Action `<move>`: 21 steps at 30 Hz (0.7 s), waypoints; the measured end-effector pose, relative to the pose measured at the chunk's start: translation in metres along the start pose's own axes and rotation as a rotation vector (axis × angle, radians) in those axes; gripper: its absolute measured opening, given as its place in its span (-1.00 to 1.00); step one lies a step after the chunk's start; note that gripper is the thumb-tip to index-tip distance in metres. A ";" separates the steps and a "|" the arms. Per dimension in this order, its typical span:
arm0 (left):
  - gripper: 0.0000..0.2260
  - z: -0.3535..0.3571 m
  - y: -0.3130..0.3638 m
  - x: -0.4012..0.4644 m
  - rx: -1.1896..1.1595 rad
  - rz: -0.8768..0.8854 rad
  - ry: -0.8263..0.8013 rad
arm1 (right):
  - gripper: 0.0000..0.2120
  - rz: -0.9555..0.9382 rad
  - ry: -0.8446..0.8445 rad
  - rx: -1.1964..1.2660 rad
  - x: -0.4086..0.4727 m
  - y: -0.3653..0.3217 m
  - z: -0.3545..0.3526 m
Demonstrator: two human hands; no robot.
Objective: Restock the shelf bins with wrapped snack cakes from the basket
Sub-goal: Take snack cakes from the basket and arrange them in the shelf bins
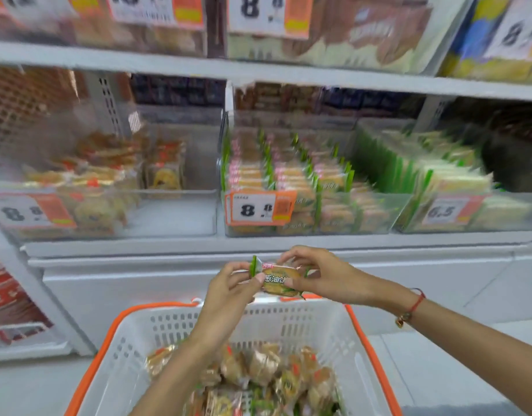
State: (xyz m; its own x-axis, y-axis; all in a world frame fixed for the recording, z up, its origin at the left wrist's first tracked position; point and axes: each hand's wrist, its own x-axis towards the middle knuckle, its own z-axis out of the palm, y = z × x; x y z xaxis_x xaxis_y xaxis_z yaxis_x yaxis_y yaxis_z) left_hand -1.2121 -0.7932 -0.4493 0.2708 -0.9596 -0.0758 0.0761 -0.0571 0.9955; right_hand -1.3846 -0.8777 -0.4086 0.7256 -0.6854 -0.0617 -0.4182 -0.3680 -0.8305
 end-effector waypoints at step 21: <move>0.00 0.000 0.100 0.078 0.749 0.501 0.401 | -0.83 -0.023 0.489 -0.570 0.040 -0.019 -0.154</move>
State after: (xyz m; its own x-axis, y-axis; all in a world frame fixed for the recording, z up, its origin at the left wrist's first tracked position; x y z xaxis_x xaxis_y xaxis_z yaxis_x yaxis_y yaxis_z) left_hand -1.1829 -0.8740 -0.3561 0.4214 -0.7641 0.4885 -0.7265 0.0380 0.6861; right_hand -1.4323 -0.9953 -0.3101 0.4678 -0.8257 0.3152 -0.7206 -0.5628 -0.4049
